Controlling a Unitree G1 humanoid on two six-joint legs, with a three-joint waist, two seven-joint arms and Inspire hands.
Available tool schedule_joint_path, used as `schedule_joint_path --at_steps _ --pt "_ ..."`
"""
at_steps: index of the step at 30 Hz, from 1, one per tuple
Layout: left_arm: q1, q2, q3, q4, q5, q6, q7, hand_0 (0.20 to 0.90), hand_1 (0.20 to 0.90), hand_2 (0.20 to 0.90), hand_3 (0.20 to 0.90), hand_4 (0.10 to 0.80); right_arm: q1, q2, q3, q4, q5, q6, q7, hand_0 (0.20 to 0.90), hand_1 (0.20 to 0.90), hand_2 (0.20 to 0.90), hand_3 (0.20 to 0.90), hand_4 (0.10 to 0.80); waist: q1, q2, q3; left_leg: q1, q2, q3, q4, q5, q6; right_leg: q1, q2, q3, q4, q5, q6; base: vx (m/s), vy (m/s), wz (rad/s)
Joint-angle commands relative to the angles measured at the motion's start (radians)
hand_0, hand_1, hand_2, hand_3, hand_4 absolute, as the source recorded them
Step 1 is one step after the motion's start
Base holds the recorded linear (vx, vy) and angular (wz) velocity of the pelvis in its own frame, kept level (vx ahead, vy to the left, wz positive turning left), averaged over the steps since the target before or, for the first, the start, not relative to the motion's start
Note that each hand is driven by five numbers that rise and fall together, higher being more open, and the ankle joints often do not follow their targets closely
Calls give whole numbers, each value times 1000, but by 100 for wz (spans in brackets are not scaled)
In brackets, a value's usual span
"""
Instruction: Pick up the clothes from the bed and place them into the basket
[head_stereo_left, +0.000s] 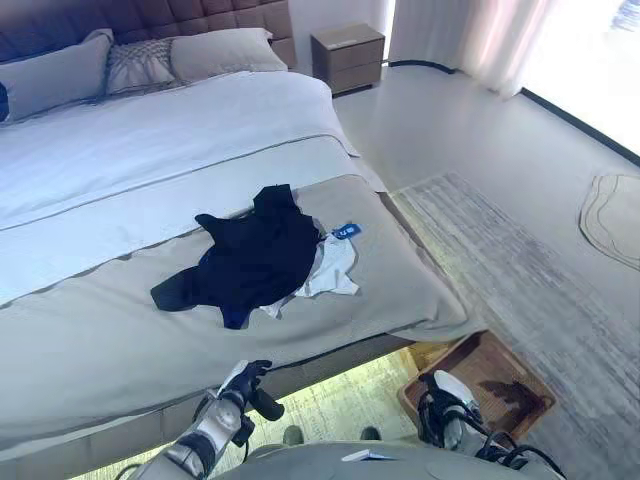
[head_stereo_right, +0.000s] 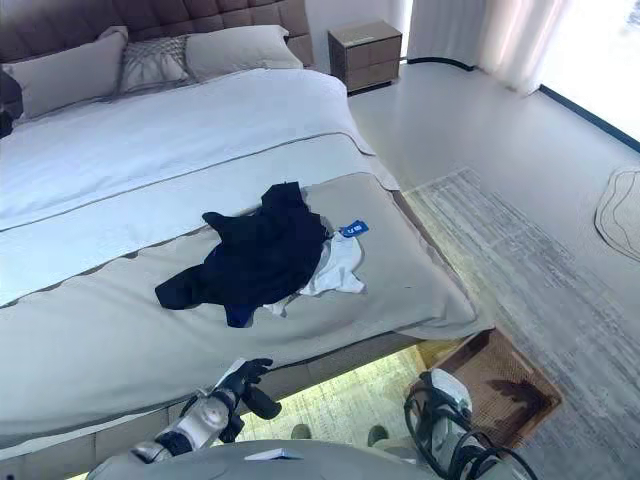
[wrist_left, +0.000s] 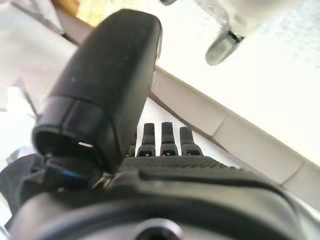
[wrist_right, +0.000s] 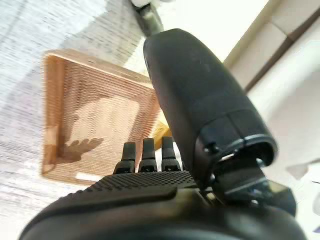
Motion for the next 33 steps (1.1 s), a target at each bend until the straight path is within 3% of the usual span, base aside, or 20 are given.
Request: schedule_joint_path --at_steps 1,3,8,13,23,33 --pt "-54 10 19 61 58 -117 91 900 900 900 900 800 -49 28 0 32 5 -20 -38 900 900 900 900 800 37 -55 -8 13 -65 -36 2 -66 51 4 -41 37 19 34 56 -27 -2 5" --pt "-51 7 21 60 32 -139 112 900 900 900 900 800 -54 32 2 30 32 -10 -33 900 900 900 900 800 42 -57 -3 13 -67 -40 2 -64 55 1 -42 37 29 31 52 -38 -1 5" --pt "-53 -13 8 66 46 -132 -18 900 900 900 900 800 -74 39 -17 35 70 -4 -44 900 900 900 900 800 43 -62 6 18 -70 -41 2 -69 66 -3 -39 44 42 28 48 -35 -2 4" --pt "-54 -4 -10 70 63 -137 -2 900 900 900 900 800 -77 36 0 18 8 -31 -52 900 900 900 900 800 34 -64 -2 31 -71 -36 2 -81 71 6 -36 57 38 23 48 0 0 0" --pt "-36 -1 23 64 46 -258 97 900 900 900 900 800 -63 52 -11 18 47 -80 -80 900 900 900 900 800 49 -75 -24 13 -70 -40 2 -73 64 7 -34 54 17 33 51 -5 -20 1" --pt "-41 1 30 57 24 -272 88 900 900 900 900 800 -60 55 -36 3 150 -229 -79 900 900 900 900 800 48 -65 -18 10 -71 -40 2 -70 62 7 -32 43 18 29 47 -37 -33 1"
